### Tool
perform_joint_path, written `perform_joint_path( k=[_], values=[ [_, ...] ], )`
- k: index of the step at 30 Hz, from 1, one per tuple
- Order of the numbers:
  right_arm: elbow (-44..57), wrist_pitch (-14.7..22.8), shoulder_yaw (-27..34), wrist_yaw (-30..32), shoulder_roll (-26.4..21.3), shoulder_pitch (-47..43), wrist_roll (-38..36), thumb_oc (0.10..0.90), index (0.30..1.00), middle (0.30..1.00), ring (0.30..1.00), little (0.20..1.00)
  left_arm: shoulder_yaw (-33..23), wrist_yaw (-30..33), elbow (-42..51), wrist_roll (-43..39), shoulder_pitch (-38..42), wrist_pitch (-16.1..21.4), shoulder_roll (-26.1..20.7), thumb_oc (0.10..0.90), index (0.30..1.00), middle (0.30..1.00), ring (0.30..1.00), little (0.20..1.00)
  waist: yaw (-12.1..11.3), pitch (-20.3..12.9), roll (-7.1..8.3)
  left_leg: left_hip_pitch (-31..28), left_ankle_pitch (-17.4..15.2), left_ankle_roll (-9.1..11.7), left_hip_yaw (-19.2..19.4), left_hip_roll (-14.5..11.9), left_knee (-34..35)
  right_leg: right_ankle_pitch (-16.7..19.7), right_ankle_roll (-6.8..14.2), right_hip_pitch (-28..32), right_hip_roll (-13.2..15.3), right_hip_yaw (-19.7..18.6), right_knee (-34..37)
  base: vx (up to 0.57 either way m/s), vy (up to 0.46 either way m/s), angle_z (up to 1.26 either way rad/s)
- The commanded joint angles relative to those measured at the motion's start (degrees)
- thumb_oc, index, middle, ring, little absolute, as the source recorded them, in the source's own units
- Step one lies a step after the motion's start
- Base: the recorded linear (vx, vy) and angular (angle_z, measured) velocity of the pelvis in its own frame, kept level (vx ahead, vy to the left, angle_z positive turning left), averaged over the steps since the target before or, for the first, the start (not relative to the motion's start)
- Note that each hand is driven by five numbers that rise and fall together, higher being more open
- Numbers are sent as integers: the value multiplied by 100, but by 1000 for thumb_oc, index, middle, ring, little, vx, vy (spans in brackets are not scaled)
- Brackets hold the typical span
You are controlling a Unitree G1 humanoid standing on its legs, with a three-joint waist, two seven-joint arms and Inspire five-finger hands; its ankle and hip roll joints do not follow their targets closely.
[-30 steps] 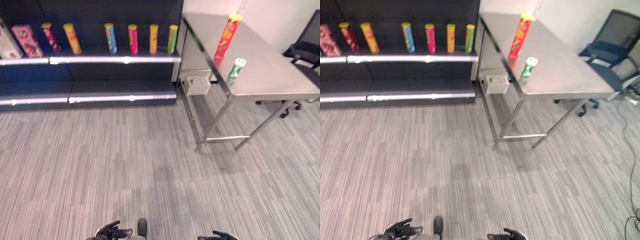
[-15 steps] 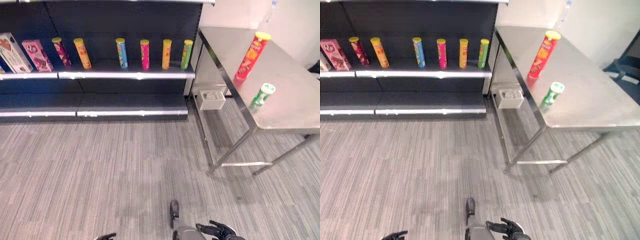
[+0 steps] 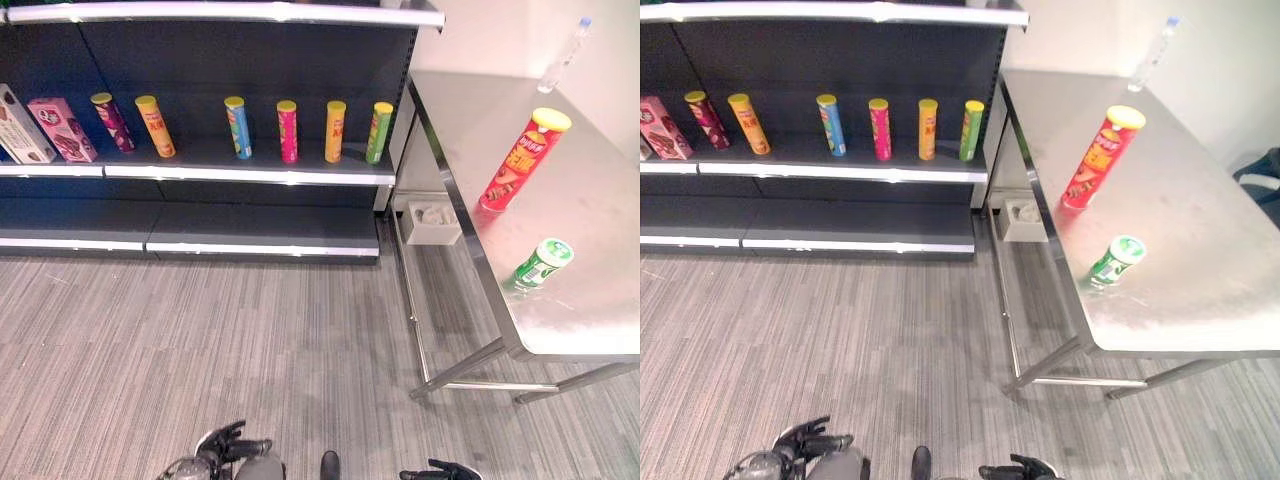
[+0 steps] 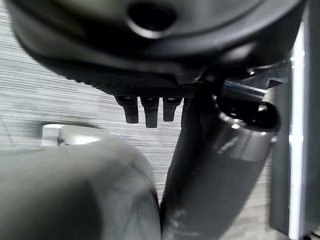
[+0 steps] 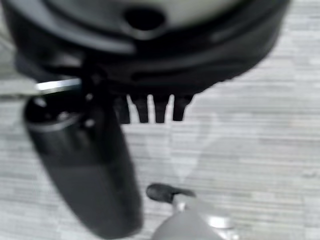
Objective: Put the goods on the table back onto the shelves and tidy them up.
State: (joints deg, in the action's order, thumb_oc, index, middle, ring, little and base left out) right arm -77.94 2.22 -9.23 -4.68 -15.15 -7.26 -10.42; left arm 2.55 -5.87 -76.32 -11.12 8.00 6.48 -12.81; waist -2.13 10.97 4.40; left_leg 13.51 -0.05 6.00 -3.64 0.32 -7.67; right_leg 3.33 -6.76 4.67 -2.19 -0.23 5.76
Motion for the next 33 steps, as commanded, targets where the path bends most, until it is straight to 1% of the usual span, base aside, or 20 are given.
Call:
perform_joint_path(
  k=[1, 2, 3, 4, 6, 7, 8, 9, 12, 13, 14, 15, 16, 18, 19, 20, 25, 27, 29, 33],
  values=[
    [79, 135, 53, 14, -162, 163, -52, 800, 900, 900, 900, 900, 335, 15, -249, 84, -322, -8, -13, 800, 900, 900, 900, 900, -172, -115, -142, -296, 843, -452, -3, 52, 751, -15, 866, 27, 45, -134, -76, 433, 118, -48],
    [83, 165, 60, 42, -169, 137, -28, 800, 900, 900, 900, 900, 351, 10, -263, 88, -345, 2, -8, 800, 900, 900, 900, 900, -209, -127, -214, -112, 1042, -338, 11, 45, 1267, -128, 856, 161, -4, -192, -76, 446, 129, -12],
    [75, 168, 58, 45, -160, 143, 3, 800, 900, 900, 900, 900, 368, 5, -279, 122, -358, -4, -4, 800, 900, 900, 900, 900, -207, -126, -222, 53, 1019, -297, 97, 51, 1267, -205, 858, 253, -4, -225, -76, 682, 347, 19],
    [2, 155, 62, 19, -111, 207, 157, 800, 900, 900, 900, 900, 303, -20, -341, 190, -498, -28, 16, 800, 900, 900, 900, 900, -273, -291, -388, -7, 1194, -273, 42, 6, 1267, -395, 846, 494, -50, -494, -76, 488, 292, 8],
    [-24, 151, 87, 7, -100, 214, 184, 800, 900, 900, 900, 900, 281, -21, -359, 204, -509, -37, 29, 800, 900, 900, 900, 900, -279, -334, -406, -81, 1226, -275, 77, -3, 1267, -448, 893, 571, 15, -535, -76, 322, 254, -79],
    [-41, 142, 134, 15, -89, 240, 192, 800, 900, 900, 900, 900, 245, -7, -374, 195, -546, -40, 24, 800, 900, 900, 900, 900, -313, -390, -383, -192, 1199, -315, 139, 5, 1267, -458, 972, 658, 158, -563, -76, 325, 308, -109],
    [-37, 156, 123, -8, -59, 254, 252, 800, 900, 900, 900, 900, 219, 3, -384, 187, -559, -43, -2, 800, 900, 900, 900, 900, -377, -456, -340, -396, 1082, -413, 334, 20, 1267, -410, 1146, 560, 424, -514, -503, 235, 223, -98],
    [-38, 156, 123, -9, -60, 253, 252, 800, 900, 900, 900, 900, 219, 3, -384, 187, -559, -43, 0, 800, 900, 900, 900, 900, -383, -467, -348, -383, 1086, -410, 336, 9, 1267, -402, 1144, 543, 414, -519, -505, 180, 184, -113],
    [-15, 145, 179, 13, -87, 159, 171, 800, 900, 900, 900, 900, 265, 28, -352, 159, -430, -62, -90, 800, 900, 900, 900, 900, -275, -325, -359, -750, 888, -578, 470, 36, 1267, 225, 1475, -258, 546, -476, -2088, 86, 134, -83],
    [35, 151, 210, 37, -78, 147, 126, 800, 900, 900, 900, 900, 306, 50, -322, 168, -376, -59, -118, 800, 900, 900, 900, 900, -183, -246, -389, -860, 823, -610, 474, 31, 1267, 420, 1481, -561, 578, -388, -2496, 96, 176, -2],
    [33, 137, 218, 69, -50, 146, 100, 800, 900, 900, 900, 900, 361, 73, -288, 159, -315, -53, -163, 800, 900, 900, 900, 900, -117, -179, -449, -1000, 716, -649, 479, -6, 1267, 397, 1316, -881, 749, -58, -2716, 73, 129, 18],
    [33, 137, 217, 69, -49, 145, 100, 800, 900, 900, 900, 900, 360, 73, -288, 159, -315, -53, -164, 800, 900, 900, 900, 900, -106, -169, -445, -1010, 714, -649, 469, 1, 1267, 384, 1316, -871, 757, -48, -2727, 186, 99, 29],
    [-2, 118, 209, 97, -45, 154, 84, 800, 900, 900, 900, 900, 402, 93, -243, 132, -256, -51, -198, 800, 900, 900, 900, 900, -45, -162, -454, -1136, 610, -650, 450, 5, 1267, 198, 1200, -978, 814, 318, -2263, 178, 16, 32],
    [-17, 87, 208, 108, -46, 129, 57, 800, 900, 900, 900, 900, 428, 108, -207, 114, -235, -47, -212, 800, 900, 900, 900, 900, 5, -154, -430, -1229, 527, -648, 442, 41, 1267, 113, 1196, -1058, 761, 527, -1660, 221, -16, 19],
    [-65, 58, 227, 98, -46, 160, 60, 800, 900, 900, 900, 900, 452, 115, -249, 218, -239, -58, -228, 800, 900, 900, 900, 900, 64, -180, -350, -1310, 439, -649, 439, 108, 1267, 94, 1222, -840, 726, 543, -966, 160, -34, 17],
    [-65, 58, 227, 98, -45, 161, 60, 800, 900, 900, 900, 900, 452, 115, -249, 218, -240, -58, -228, 800, 900, 900, 900, 900, 66, -172, -351, -1321, 437, -648, 436, 107, 1267, 99, 1222, -821, 725, 547, -951, 142, -36, 18],
    [-127, 29, 193, 115, -24, 255, 122, 800, 900, 900, 900, 900, 380, 144, -355, 313, -361, -66, -114, 800, 900, 900, 900, 900, 2, -421, -179, -1404, 313, -607, 481, 106, 1267, 239, 1219, -364, 671, 541, -327, 93, -80, 4],
    [-127, 29, 193, 115, -24, 256, 122, 800, 900, 900, 900, 900, 380, 144, -354, 313, -362, -66, -114, 800, 900, 900, 900, 900, 2, -419, -179, -1407, 313, -607, 481, 106, 1267, 240, 1218, -359, 670, 541, -323, 60, -61, 5],
    [-188, 10, 239, 128, -35, 348, 167, 800, 900, 900, 900, 900, 423, 150, -340, 389, -354, -54, -73, 800, 900, 900, 900, 900, 40, -464, -131, -1525, 232, -544, 487, 38, 1267, 211, 1176, -125, 579, 507, -90, 105, -158, -3],
    [-244, 5, 253, 131, -45, 397, 218, 800, 900, 900, 900, 900, 476, 135, -312, 438, -344, -47, -67, 800, 900, 900, 900, 900, 62, -455, -123, -1607, 208, -503, 544, -17, 1267, 167, 1148, -90, 513, 403, -76, 26, -77, -4]
  ],
)
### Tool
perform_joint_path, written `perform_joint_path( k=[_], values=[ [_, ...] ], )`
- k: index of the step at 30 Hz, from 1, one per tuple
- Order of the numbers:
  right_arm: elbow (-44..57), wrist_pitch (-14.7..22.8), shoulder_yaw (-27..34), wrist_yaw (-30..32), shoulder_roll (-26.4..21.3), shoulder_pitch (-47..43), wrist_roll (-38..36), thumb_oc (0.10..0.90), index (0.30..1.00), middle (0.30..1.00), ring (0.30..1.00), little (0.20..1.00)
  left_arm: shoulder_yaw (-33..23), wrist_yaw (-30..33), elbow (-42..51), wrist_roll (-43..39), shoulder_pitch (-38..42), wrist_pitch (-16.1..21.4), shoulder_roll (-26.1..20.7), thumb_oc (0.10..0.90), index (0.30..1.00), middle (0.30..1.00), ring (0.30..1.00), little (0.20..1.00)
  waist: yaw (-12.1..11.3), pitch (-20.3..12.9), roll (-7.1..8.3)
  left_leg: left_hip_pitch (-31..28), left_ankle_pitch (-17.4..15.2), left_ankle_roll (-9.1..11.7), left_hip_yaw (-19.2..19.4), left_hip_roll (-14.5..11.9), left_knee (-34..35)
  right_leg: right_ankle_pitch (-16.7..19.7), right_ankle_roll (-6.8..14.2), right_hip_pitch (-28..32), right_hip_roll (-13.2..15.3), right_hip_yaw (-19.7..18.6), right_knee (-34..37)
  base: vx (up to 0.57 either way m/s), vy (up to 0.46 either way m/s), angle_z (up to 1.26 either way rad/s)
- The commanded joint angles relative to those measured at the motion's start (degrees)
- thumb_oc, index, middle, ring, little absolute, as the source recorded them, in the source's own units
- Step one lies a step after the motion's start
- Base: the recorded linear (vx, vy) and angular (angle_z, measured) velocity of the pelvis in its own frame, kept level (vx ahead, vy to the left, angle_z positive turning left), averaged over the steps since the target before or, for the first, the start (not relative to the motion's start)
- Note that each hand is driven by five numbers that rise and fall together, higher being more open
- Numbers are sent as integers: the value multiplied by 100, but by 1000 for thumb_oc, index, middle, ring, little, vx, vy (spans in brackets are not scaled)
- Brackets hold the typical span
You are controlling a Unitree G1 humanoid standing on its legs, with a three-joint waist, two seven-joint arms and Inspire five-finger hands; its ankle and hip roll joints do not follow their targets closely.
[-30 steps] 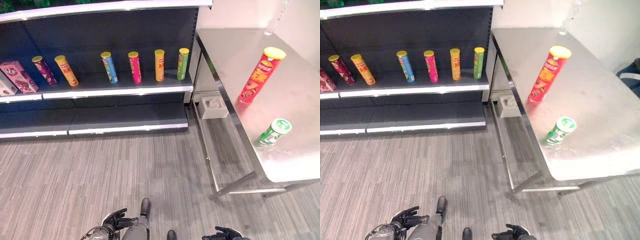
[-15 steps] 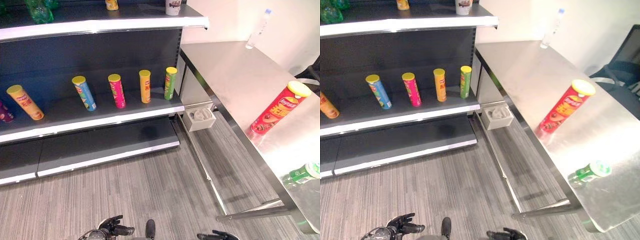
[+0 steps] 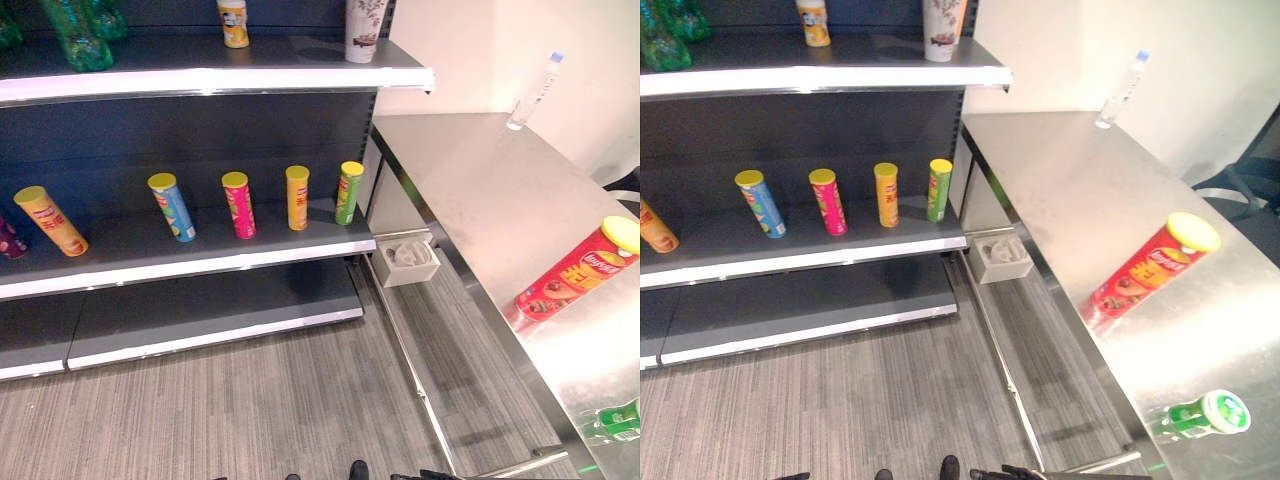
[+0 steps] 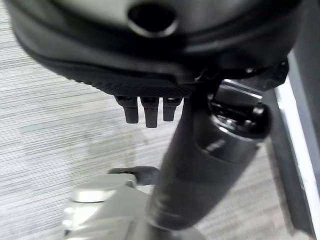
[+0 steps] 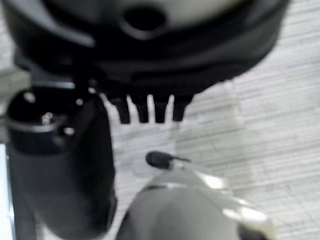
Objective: Put the goods on the table back onto the shelves and tidy them up.
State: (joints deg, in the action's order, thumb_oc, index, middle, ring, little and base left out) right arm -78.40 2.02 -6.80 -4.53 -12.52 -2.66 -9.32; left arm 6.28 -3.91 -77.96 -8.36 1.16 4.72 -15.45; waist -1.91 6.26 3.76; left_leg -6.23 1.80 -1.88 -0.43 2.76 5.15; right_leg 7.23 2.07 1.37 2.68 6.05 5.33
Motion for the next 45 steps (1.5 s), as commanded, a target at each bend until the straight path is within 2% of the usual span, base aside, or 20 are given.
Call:
perform_joint_path(
  k=[1, 2, 3, 4, 5, 6, 8, 9, 15, 17, 18, 23, 26, 27, 31, 32, 36, 38, 43, 45],
  values=[
    [-229, 28, 29, 119, -338, -58, 131, 800, 900, 900, 900, 900, 124, -77, -120, 143, 373, 130, 200, 800, 900, 900, 900, 900, 43, 111, -17, 411, -27, 285, 212, -262, -356, -214, 231, 262, 18, -350, -33, -2, -41, -7],
    [-229, 28, 29, 119, -338, -58, 131, 800, 900, 900, 900, 900, 125, -77, -120, 142, 374, 129, 200, 800, 900, 900, 900, 900, 42, 112, -18, 420, -39, 285, 212, -263, -376, -213, 231, 262, 18, -351, -33, -72, -38, -10],
    [-221, 24, 3, 124, -376, -104, 139, 800, 900, 900, 900, 900, 134, -74, -73, 102, 400, 141, 188, 800, 900, 900, 900, 900, -12, 228, 32, 595, -159, 287, -43, -193, -758, -193, 202, 222, 22, -477, -63, -116, -8, -21],
    [-234, 31, -32, 129, -422, -151, 151, 800, 900, 900, 900, 900, 168, -95, -59, 22, 448, 149, 208, 800, 900, 900, 900, 900, -101, 257, 73, 811, -305, 309, -936, 99, -1017, -140, 185, 79, -9, -756, -88, -115, -8, -38],
    [-234, 31, -32, 129, -422, -151, 151, 800, 900, 900, 900, 900, 167, -95, -59, 22, 448, 149, 208, 800, 900, 900, 900, 900, -99, 255, 74, 814, -305, 309, -937, 99, -1017, -140, 185, 76, -9, -755, -88, -56, 59, -76],
    [-229, 37, -6, 104, -452, -101, 149, 800, 900, 900, 900, 900, 183, -103, -87, -21, 451, 155, 233, 800, 900, 900, 900, 900, -91, 219, 67, 797, -380, 290, -1436, 184, -993, -77, 269, -27, -29, -1090, -139, 2, 53, -91],
    [-239, 26, 44, 87, -484, -81, 118, 800, 900, 900, 900, 900, 202, -114, -105, -23, 467, 157, 248, 800, 900, 900, 900, 900, -34, 196, 36, 771, -334, 268, -1376, 134, -879, -54, 330, -87, -32, -1225, -162, -18, 152, -105],
    [-231, 23, 96, 80, -486, -73, 91, 800, 900, 900, 900, 900, 219, -124, -112, 27, 476, 174, 266, 800, 900, 900, 900, 900, 59, 134, -38, 604, -277, 178, -1155, 20, -443, 25, 378, -259, -102, -1465, -161, -32, 183, -98],
    [-181, 45, 212, 153, -483, -146, -98, 800, 900, 900, 900, 900, 261, -143, -66, 88, 528, 185, 206, 800, 900, 900, 900, 900, 207, 203, -157, 386, -158, 17, -479, 11, -15, 216, 569, -773, -228, -1831, -360, -93, 199, -132],
    [-168, 43, 172, 161, -456, -207, -105, 800, 900, 900, 900, 900, 208, -144, -65, 60, 553, 160, 154, 800, 900, 900, 900, 900, 145, 282, -202, 377, -134, -20, -235, -28, -15, 131, 588, -907, -165, -1557, -577, -91, 44, -122],
    [-168, 42, 149, 173, -431, -218, -90, 800, 900, 900, 900, 900, 188, -137, -55, 43, 561, 139, 128, 800, 900, 900, 900, 900, 60, 340, -252, 376, -132, -21, -107, -88, -46, -21, 498, -883, -58, -1125, -760, -89, 13, -111],
    [-168, 42, 149, 173, -430, -219, -90, 800, 900, 900, 900, 900, 187, -137, -55, 43, 562, 139, 127, 800, 900, 900, 900, 900, 62, 328, -248, 393, -124, -21, -108, -84, -46, -16, 499, -898, -55, -1125, -759, -20, 1, -35],
    [-244, 35, 84, 197, -357, -177, -8, 800, 900, 900, 900, 900, 52, -182, -84, -31, 483, 82, 83, 800, 900, 900, 900, 900, -169, 187, -269, 509, -71, 13, 256, -213, -136, -543, 296, -404, 182, 135, -1200, -64, -79, 11],
    [-245, 48, 47, 213, -358, -196, -45, 800, 900, 900, 900, 900, 26, -170, -151, -10, 467, 78, 93, 800, 900, 900, 900, 900, -209, 45, -62, 498, -130, 71, 263, -127, -197, -366, 282, 0, 50, 72, -340, 77, -260, 2],
    [-125, 95, 124, 245, -456, -197, -246, 800, 900, 900, 900, 900, 96, -178, -130, 6, 496, 96, 148, 800, 900, 900, 900, 900, -142, 150, 18, 563, -288, 134, 147, -182, -694, -299, 197, 205, -75, -16, -54, 15, -168, -3],
    [-76, 111, 233, 311, -580, -273, -426, 800, 900, 900, 900, 900, 178, -154, -100, -50, 631, 97, 177, 800, 900, 900, 900, 900, -137, 323, 108, 1052, -361, 190, -182, 19, -1339, -257, 143, 139, -40, -80, -33, -97, -69, 14],
    [-177, 142, 472, 335, -721, -200, -530, 800, 900, 900, 900, 900, 153, -196, -144, -93, 586, 98, 203, 800, 900, 900, 900, 900, -78, 169, 5, 878, -231, 103, -366, 24, -705, -273, 191, 133, -142, -146, -35, 15, 12, -4],
    [-270, 180, 913, 394, -855, -76, -882, 800, 900, 900, 900, 900, 72, -202, -204, -69, 508, 126, 160, 800, 900, 900, 900, 900, 27, -53, -83, 513, -63, 122, -198, -58, -94, -294, 207, 144, -193, -217, -33, 164, 106, -13],
    [-79, 356, 2044, 487, -1566, 55, -1849, 800, 900, 900, 900, 900, -166, -254, -254, -38, 347, 165, 70, 800, 900, 900, 900, 900, 111, -170, -143, 224, -155, 173, -56, -114, -15, -339, 263, 300, -157, -236, -33, 87, 73, -25],
    [61, 418, 2144, 517, -1706, 32, -1910, 800, 900, 900, 900, 900, -173, -254, -271, 13, 314, 169, 66, 800, 900, 900, 900, 900, 113, -176, -146, 205, -166, 182, -43, -118, -15, -346, 275, 319, -150, -234, -33, 28, 34, -21]
  ],
)
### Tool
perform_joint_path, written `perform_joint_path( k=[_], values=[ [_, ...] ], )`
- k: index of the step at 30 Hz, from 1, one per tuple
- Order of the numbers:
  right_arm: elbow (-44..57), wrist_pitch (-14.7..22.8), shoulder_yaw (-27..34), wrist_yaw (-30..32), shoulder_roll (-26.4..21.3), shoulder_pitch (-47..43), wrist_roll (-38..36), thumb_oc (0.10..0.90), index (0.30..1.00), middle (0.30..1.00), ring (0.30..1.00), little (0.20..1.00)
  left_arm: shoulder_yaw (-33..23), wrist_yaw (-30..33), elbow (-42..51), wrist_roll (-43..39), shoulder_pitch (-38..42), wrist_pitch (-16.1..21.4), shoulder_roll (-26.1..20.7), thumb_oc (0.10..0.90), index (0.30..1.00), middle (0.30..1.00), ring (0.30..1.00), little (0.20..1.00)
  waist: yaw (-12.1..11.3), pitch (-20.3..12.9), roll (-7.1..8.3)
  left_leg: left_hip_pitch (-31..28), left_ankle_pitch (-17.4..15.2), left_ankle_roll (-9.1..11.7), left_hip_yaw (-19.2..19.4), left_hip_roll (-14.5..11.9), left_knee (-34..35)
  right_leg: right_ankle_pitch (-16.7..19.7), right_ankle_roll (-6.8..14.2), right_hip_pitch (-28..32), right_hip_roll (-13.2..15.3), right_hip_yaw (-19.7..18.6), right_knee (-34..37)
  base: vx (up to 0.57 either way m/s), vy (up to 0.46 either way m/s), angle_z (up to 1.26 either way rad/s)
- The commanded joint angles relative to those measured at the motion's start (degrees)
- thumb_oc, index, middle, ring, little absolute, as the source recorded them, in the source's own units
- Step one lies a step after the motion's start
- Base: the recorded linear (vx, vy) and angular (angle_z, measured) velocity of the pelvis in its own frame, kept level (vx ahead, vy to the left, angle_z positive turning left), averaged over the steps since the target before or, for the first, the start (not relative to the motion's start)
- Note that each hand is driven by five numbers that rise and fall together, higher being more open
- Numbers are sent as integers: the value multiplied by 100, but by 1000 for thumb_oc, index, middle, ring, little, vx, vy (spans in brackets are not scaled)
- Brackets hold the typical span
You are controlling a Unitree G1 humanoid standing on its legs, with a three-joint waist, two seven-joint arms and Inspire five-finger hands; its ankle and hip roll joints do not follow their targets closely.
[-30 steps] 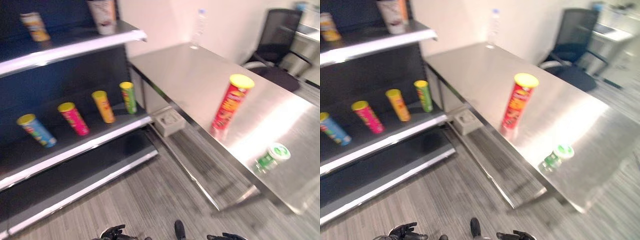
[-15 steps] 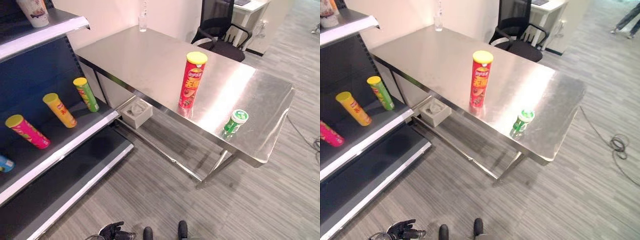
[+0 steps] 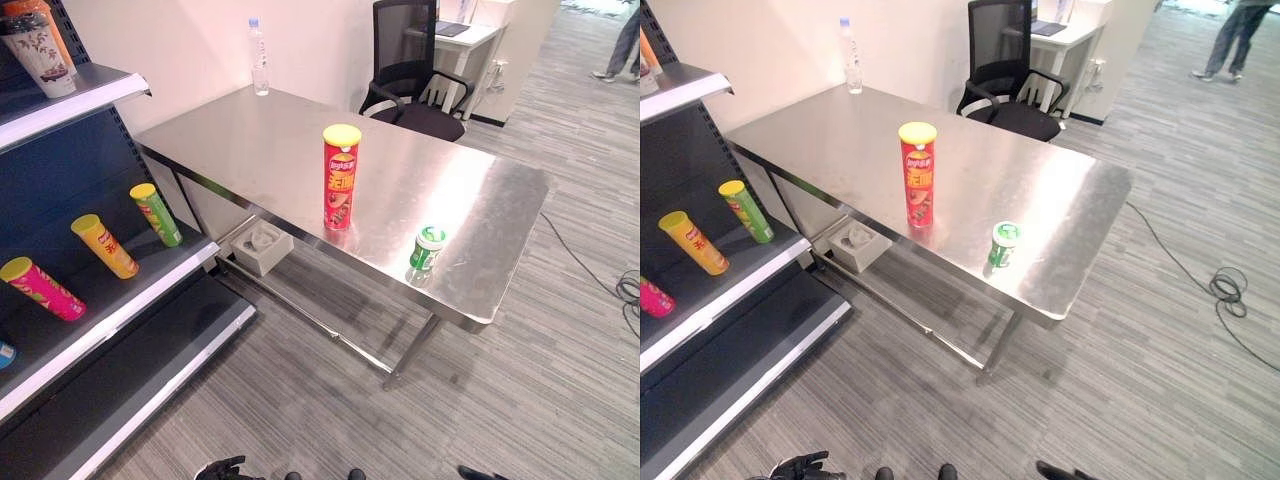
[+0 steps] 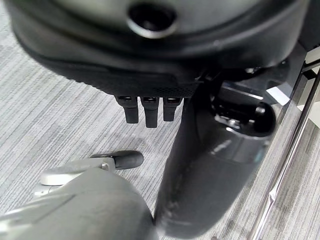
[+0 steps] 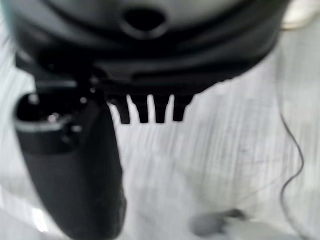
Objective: Put the goods on the table back onto the shelves and tidy them up.
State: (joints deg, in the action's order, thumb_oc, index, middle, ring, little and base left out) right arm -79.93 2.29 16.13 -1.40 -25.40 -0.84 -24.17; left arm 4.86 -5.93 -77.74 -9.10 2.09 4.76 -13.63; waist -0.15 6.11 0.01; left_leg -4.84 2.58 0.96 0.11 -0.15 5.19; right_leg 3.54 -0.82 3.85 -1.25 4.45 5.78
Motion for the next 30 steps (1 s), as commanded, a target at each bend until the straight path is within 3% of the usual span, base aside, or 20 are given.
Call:
perform_joint_path(
  k=[1, 5, 9, 16, 18, 25, 30],
  values=[
    [216, 390, -148, 204, -421, -149, -425, 800, 900, 900, 900, 900, -30, -52, -293, 88, 222, 166, -112, 800, 900, 900, 900, 900, -67, -158, 225, 61, -246, -102, -94, 172, -19, 24, 565, 75, 242, -76, -78, 24, 47, 2],
    [1372, 673, 357, 512, -969, -47, -484, 800, 900, 900, 900, 900, -86, 4, -321, 202, 150, 174, -79, 800, 900, 900, 900, 900, -29, -165, 219, 32, -273, -94, -65, 166, -19, 23, 614, 101, 273, -83, -78, 15, 38, -3],
    [3682, 1131, 969, 829, -1636, -13, -572, 800, 900, 900, 900, 900, -196, 66, -315, 279, 28, 153, -34, 800, 900, 900, 900, 900, -1, -179, 232, 17, -308, -91, -30, 169, -19, 29, 659, 97, 313, -88, -78, 3, 11, -1],
    [5867, 1483, 605, 268, -2427, -531, -858, 800, 900, 900, 900, 900, -136, -87, -8, 252, -188, 207, -102, 800, 900, 900, 900, 900, -178, -209, 271, 5, -297, -60, -48, 156, -19, 36, 683, 114, 353, 0, -78, 6, -2, 4],
    [6462, 1514, 334, -105, -2533, -776, -1267, 800, 900, 900, 900, 900, -131, -150, 77, 223, -254, 232, -140, 800, 900, 900, 900, 900, -266, -235, 299, -2, -288, -42, -67, 148, -19, 34, 688, 134, 363, 59, -78, 12, -5, 4],
    [6781, 1433, -222, -492, -2607, -1155, -1580, 800, 900, 900, 900, 900, -66, -209, 162, 179, -392, 250, -120, 800, 900, 900, 900, 900, -406, -249, 358, 56, -240, -6, -157, 144, -19, 22, 687, 128, 398, 220, -78, 4, -21, 14],
    [6364, 1099, -1274, -681, -2860, -1627, -810, 800, 900, 900, 900, 900, -17, -190, 214, 175, -414, 240, -121, 800, 900, 900, 900, 900, -501, -217, 384, 131, -180, 20, -238, 150, -19, 34, 682, 97, 419, 349, -78, -12, -20, 12]
  ],
)
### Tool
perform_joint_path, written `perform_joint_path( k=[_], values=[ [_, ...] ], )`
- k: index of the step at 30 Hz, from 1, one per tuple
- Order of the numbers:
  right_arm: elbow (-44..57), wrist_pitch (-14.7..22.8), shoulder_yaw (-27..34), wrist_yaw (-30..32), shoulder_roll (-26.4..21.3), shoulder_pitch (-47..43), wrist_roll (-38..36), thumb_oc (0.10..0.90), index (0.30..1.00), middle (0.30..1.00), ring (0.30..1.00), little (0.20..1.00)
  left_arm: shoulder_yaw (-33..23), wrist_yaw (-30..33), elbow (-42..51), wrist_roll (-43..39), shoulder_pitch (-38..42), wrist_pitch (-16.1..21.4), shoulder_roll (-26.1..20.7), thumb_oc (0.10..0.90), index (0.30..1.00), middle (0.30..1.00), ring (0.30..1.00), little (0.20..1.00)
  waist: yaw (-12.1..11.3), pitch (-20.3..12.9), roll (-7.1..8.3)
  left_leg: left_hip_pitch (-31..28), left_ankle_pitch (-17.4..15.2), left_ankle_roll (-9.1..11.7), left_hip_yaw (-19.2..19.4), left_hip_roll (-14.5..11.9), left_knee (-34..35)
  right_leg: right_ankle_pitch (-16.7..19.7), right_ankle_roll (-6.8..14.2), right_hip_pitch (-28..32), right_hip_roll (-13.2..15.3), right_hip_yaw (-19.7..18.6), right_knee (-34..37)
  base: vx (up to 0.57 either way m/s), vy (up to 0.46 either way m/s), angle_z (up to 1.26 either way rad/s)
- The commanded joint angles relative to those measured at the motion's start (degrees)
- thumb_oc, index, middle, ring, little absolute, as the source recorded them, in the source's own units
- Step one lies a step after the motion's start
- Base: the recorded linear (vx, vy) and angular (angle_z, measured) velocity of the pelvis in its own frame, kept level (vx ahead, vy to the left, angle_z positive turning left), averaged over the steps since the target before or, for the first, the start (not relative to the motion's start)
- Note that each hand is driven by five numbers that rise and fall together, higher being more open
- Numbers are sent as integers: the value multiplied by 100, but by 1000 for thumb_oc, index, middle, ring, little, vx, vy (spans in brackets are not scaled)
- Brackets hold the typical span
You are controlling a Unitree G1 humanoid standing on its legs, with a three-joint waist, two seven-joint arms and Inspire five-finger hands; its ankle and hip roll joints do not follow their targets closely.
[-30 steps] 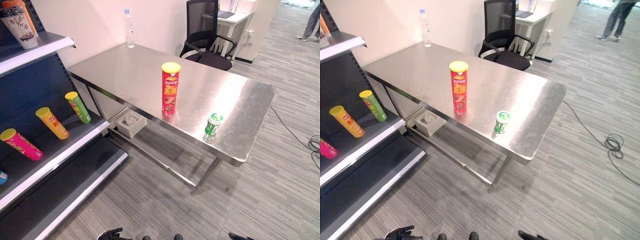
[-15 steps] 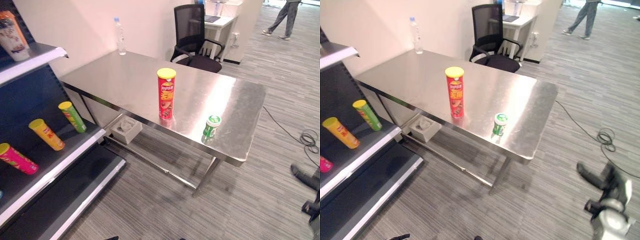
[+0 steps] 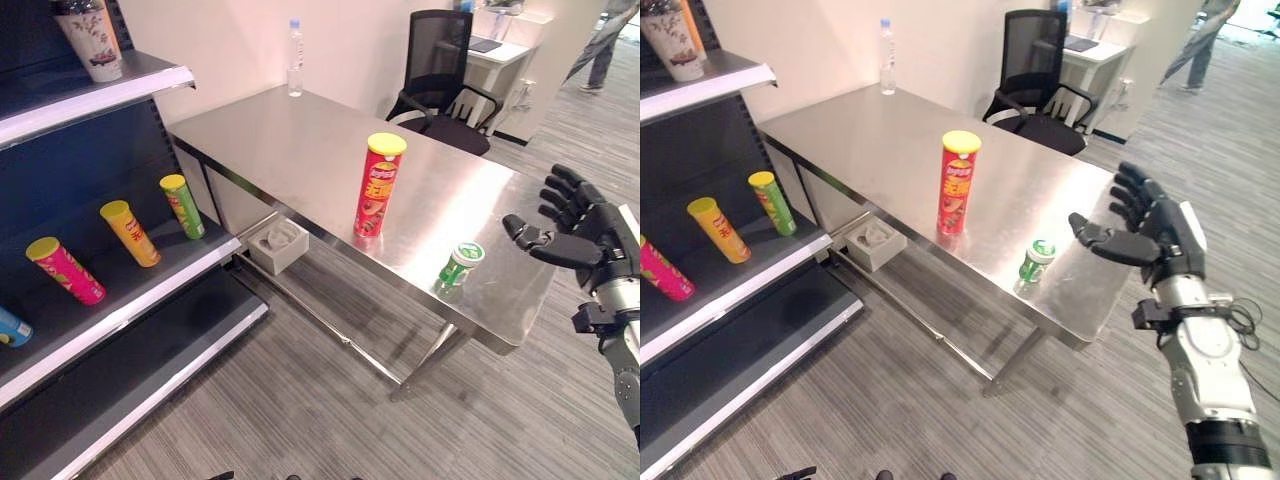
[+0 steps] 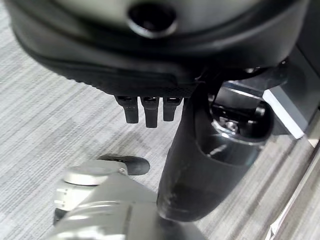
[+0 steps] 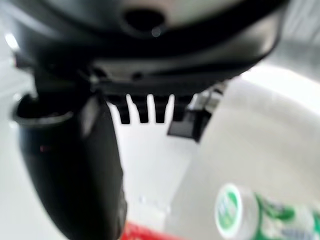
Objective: Put the goods on the table back onto the shelves and tidy them up.
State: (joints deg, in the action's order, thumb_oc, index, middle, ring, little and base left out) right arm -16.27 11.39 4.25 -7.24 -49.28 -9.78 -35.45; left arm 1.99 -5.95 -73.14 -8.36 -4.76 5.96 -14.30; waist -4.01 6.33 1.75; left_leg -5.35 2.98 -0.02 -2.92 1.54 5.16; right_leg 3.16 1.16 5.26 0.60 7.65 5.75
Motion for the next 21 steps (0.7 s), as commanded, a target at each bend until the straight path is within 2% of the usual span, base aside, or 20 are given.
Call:
perform_joint_path(
  k=[1, 3, 6, 20, 21],
  values=[
    [-8, 190, -96, -97, -473, -744, 317, 800, 900, 900, 900, 900, 266, -188, -246, 101, 270, 120, -52, 800, 900, 900, 900, 900, -109, -239, 209, 183, -219, 118, 62, -18, -16, 72, 484, -44, 234, 31, -75, 2, -8, 7],
    [-209, 137, -381, -91, -481, -881, 609, 800, 900, 900, 900, 900, 275, -178, -235, 102, 263, 116, -54, 800, 900, 900, 900, 900, -136, -216, 210, 217, -193, 125, 8, -10, -16, 73, 482, -57, 241, 73, -75, -3, -11, 14],
    [-250, 123, -449, -76, -489, -874, 773, 800, 900, 900, 900, 900, 258, -168, -234, 97, 267, 119, -67, 800, 900, 900, 900, 900, -146, -204, 203, 250, -177, 130, -28, 1, -16, 67, 484, -70, 248, 100, -75, -2, -6, 8],
    [-154, 110, -157, -33, -539, -372, 1309, 800, 900, 900, 900, 900, 183, -169, -168, 125, 256, 137, -91, 800, 900, 900, 900, 900, -127, -208, 232, 309, -162, 150, -109, 10, -16, 40, 495, -58, 267, 229, -75, 7, -4, 6],
    [-176, 88, -181, -5, -487, -353, 1386, 568, 552, 552, 552, 552, 188, -164, -149, 119, 253, 129, -91, 800, 900, 900, 900, 900, -129, -202, 245, 310, -172, 146, -100, 6, -16, 42, 491, -61, 266, 216, -75, 0, 0, 0]
  ],
)
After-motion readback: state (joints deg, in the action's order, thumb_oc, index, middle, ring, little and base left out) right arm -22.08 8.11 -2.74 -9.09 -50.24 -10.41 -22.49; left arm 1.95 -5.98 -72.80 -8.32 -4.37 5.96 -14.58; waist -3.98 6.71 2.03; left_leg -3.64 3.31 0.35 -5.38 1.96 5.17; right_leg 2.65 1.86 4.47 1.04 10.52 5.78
